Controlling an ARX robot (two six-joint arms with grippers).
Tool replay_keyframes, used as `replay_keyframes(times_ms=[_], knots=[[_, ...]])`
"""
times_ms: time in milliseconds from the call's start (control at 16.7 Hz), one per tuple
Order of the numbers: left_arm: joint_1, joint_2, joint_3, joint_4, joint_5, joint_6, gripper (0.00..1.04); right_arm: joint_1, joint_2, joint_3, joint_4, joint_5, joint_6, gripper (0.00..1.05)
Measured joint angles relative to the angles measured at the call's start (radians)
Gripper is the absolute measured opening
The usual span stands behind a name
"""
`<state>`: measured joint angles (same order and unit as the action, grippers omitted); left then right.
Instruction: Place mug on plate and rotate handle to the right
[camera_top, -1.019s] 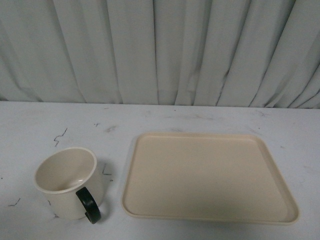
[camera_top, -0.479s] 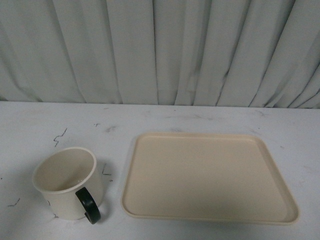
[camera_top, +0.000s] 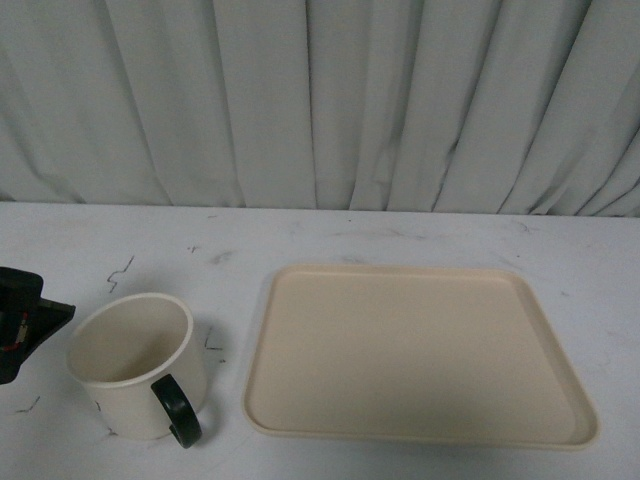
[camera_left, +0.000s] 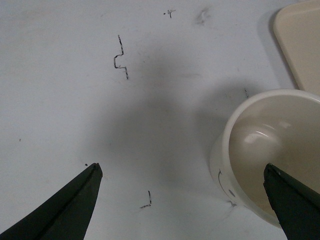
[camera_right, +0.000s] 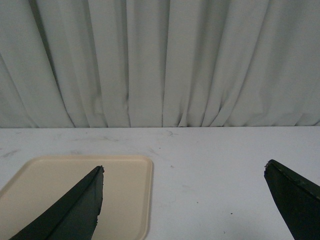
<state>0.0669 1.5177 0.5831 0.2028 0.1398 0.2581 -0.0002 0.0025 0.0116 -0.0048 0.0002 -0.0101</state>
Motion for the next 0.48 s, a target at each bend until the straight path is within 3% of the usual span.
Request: replay_keyframes(times_ms=[479], knots=[[-0.053, 0.144, 0.097, -0.019, -0.066, 0.004, 0.98, 0.0, 0.0, 0.0, 0.0, 0.0, 0.0, 0.98]])
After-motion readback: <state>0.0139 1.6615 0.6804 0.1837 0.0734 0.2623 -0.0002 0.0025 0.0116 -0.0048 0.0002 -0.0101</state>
